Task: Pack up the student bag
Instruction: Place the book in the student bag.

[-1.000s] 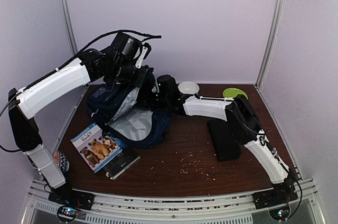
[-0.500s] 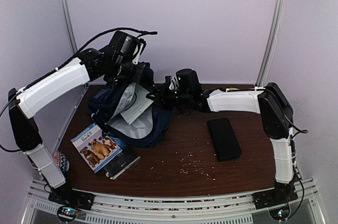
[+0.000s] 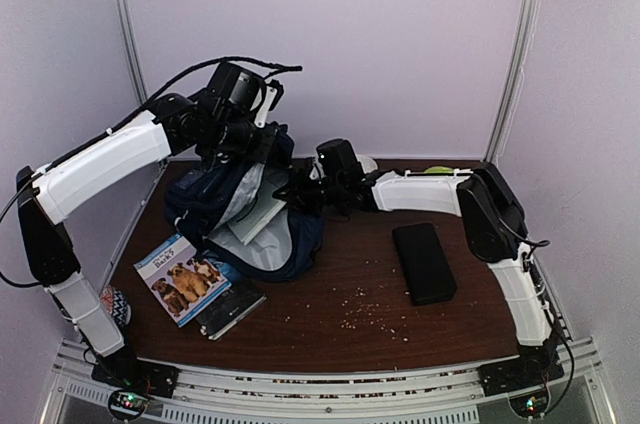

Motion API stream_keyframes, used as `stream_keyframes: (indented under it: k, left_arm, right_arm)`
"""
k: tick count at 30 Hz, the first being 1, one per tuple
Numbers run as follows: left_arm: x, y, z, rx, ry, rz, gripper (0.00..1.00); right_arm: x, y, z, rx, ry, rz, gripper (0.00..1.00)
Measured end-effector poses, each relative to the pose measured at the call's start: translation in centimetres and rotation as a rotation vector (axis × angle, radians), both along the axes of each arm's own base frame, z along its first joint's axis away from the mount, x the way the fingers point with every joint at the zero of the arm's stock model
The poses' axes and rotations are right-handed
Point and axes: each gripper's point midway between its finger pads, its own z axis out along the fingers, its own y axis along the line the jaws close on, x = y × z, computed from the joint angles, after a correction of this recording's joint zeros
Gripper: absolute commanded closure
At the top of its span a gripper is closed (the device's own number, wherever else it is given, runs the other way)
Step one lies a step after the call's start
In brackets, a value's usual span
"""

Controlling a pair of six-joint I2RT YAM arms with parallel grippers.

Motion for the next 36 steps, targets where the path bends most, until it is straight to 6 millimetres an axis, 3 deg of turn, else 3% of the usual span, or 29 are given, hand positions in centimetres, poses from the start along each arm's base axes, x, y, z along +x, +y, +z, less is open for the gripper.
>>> stream_keyframes:
  k: [6,9,12,19,25,29,32,34,36]
  left_arm:
    - [-0.3,-0.4,-1.4,-0.023,0.052,-0.033,1.00]
    - [-0.4,-0.3,-2.0,-0.021,0.069,-0.034,1.00]
    - [-0.2,-0.1,-2.0,-0.014,0.063,-0.027,1.00]
    - [0.1,0.3,-2.4,0.013,0.054,-0.007,1.00]
    - [0.5,0.3,-2.0,-0.001,0.033,0.005,1.00]
    - [1.1,0.4,-2.3,-0.011,0.038,0.014,1.00]
    - [1.5,0.0,-3.1,-0.014,0.053,0.012,1.00]
    - [1.6,-0.3,-3.4,-0.018,0.059,0.006,1.00]
    - [1.6,-0.4,-3.5,-0.023,0.063,0.004,1.00]
  right_arm:
    - [2.3,2.2,-0.3,0.035,0.016,-0.019,0.99]
    - [3.3,3.3,-0.8,0.047,0.013,-0.015,0.77]
    - [3.6,3.2,-1.2,0.050,0.011,-0.020,0.56]
    - [2.8,0.1,-1.6,-0.049,-0.043,-0.031,0.36]
    - [1.5,-3.0,3.2,-0.138,-0.150,-0.031,0.25]
    - [0.8,-5.2,8.5,-0.143,-0.258,-0.048,0.23]
    - [0.3,-6.5,11.6,-0.141,-0.331,-0.058,0.30]
    - [-0.1,-7.0,12.1,-0.148,-0.351,-0.057,0.39]
    - [-0.6,-7.3,11.2,-0.163,-0.344,-0.049,0.46]
